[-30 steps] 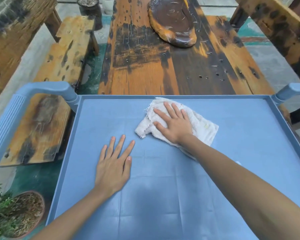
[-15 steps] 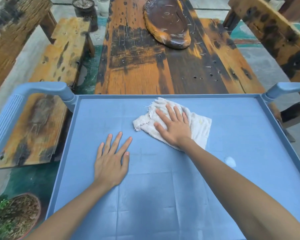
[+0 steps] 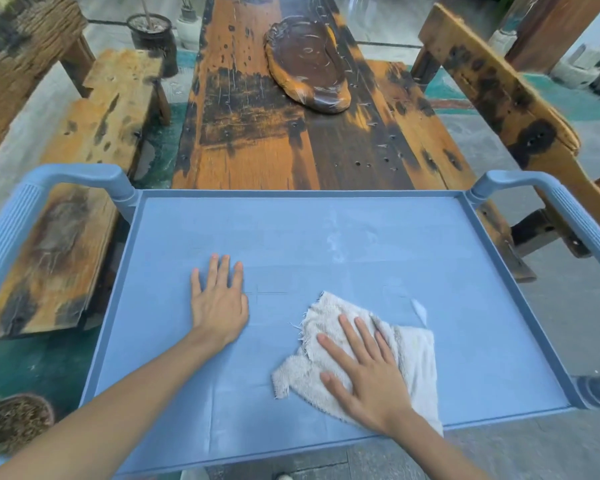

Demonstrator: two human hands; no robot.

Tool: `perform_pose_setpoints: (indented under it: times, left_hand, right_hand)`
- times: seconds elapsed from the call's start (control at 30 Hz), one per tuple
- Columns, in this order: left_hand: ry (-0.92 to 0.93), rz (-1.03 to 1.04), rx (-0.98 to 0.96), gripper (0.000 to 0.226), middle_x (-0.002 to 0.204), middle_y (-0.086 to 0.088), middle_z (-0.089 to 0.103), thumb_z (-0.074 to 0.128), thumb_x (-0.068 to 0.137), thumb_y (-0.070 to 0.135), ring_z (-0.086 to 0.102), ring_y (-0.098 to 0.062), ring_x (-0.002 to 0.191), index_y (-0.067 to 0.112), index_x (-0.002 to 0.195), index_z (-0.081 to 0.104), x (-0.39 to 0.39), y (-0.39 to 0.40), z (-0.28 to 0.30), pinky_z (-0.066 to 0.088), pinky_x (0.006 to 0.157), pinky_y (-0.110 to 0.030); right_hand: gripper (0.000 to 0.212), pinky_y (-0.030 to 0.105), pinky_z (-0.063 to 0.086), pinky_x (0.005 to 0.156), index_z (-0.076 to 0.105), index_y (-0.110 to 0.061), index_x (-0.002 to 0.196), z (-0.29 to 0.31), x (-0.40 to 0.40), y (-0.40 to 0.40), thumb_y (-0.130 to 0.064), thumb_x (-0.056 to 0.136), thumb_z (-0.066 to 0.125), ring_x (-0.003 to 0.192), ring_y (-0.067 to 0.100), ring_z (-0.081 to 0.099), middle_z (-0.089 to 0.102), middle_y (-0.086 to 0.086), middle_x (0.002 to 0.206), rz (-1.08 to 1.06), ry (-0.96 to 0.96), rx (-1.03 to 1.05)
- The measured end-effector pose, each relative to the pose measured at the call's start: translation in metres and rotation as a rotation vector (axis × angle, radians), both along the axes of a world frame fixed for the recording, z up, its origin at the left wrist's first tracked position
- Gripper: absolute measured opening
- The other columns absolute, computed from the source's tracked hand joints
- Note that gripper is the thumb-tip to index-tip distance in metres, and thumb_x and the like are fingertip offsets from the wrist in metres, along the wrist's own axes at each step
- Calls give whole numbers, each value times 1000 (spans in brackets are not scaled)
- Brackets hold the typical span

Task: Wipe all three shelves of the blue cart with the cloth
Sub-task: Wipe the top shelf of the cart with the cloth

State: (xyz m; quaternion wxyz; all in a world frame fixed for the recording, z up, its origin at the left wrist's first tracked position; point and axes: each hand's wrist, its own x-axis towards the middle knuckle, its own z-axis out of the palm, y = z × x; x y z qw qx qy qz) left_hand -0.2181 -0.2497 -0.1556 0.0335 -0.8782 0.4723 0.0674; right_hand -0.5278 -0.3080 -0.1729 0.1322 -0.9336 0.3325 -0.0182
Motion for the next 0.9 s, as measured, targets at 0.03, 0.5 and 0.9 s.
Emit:
perform_pose_setpoints:
  times: [0.03,0.5,0.9]
  left_hand:
    - [6,-18,-4,65,168,-6,8,34,97,33,-3,-24,155,13,157,19,-12,-10,5,5,122,-51]
    - [223,-207,-282,65,167,-1,12,10,99,40,3,-15,154,12,158,18,-95,-75,-22,-2,125,-34]
    - [357,-226,-379,94,167,2,7,16,90,73,-4,-8,153,10,159,6,-91,-70,-24,-1,124,-27]
  right_hand:
    - [59,48,5,128,15,-56,160,2,-5,5,-70,104,29,162,20,-5,5,-7,175,-3,5,7]
    - [55,46,5,128,29,-59,155,0,-11,-11,-71,102,34,162,19,3,11,-13,173,-117,-23,25]
    - [58,45,-3,128,18,-64,155,-8,46,-106,-74,98,22,161,14,-7,-5,-17,173,-131,14,10]
